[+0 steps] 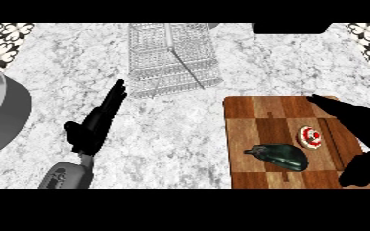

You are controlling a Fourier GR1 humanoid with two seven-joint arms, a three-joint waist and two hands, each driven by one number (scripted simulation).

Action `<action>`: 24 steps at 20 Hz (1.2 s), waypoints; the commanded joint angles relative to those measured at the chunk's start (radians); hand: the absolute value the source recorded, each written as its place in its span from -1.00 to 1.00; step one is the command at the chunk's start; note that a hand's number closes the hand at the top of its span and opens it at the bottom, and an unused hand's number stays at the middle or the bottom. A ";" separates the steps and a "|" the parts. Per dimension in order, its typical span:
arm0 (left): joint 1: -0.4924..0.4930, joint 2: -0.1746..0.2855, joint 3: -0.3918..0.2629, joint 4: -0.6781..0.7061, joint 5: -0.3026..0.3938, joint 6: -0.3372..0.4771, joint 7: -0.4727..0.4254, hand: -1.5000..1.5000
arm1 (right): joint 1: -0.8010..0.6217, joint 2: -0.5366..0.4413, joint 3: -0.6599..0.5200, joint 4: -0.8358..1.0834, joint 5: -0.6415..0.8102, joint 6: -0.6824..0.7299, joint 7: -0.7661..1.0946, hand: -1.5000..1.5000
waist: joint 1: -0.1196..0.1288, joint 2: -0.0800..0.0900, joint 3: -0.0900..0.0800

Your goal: Pick the cupcake from the cutting board and place it in the tiered basket

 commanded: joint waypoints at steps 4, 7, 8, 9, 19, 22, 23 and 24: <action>0.007 -0.053 0.019 0.054 -0.054 -0.025 -0.027 0.00 | -0.009 0.088 -0.032 0.096 0.123 0.022 -0.057 -1.00 | 0.000 0.000 0.000; 0.013 -0.061 0.036 0.048 -0.060 -0.032 -0.024 0.00 | 0.065 0.129 -0.014 0.065 0.181 -0.009 -0.068 -1.00 | -0.003 -0.001 0.000; 0.012 -0.026 0.064 -0.002 -0.033 -0.077 0.004 0.00 | 0.000 0.119 -0.040 0.156 0.181 0.019 -0.122 -1.00 | 0.001 0.000 0.000; 0.017 -0.032 0.062 -0.003 -0.049 -0.061 0.016 0.00 | -0.025 0.089 -0.089 0.166 0.150 0.065 -0.143 -1.00 | 0.001 0.000 0.000; 0.027 -0.075 0.076 -0.056 -0.096 -0.076 0.063 0.00 | -0.097 0.231 -0.067 0.309 0.293 0.022 -0.214 -1.00 | 0.004 0.000 0.000; 0.053 -0.078 0.062 -0.046 -0.109 -0.068 0.013 0.00 | -0.067 0.273 -0.069 0.307 0.266 -0.102 -0.323 1.00 | 0.008 0.000 0.001; 0.035 -0.035 0.112 -0.011 -0.073 -0.120 -0.004 0.00 | -0.035 0.250 -0.084 0.268 0.269 -0.107 -0.350 1.00 | 0.001 0.000 0.000; 0.010 -0.096 0.079 0.008 -0.109 -0.073 0.002 0.00 | -0.010 0.246 -0.084 0.284 0.293 -0.140 -0.394 1.00 | -0.001 0.000 0.000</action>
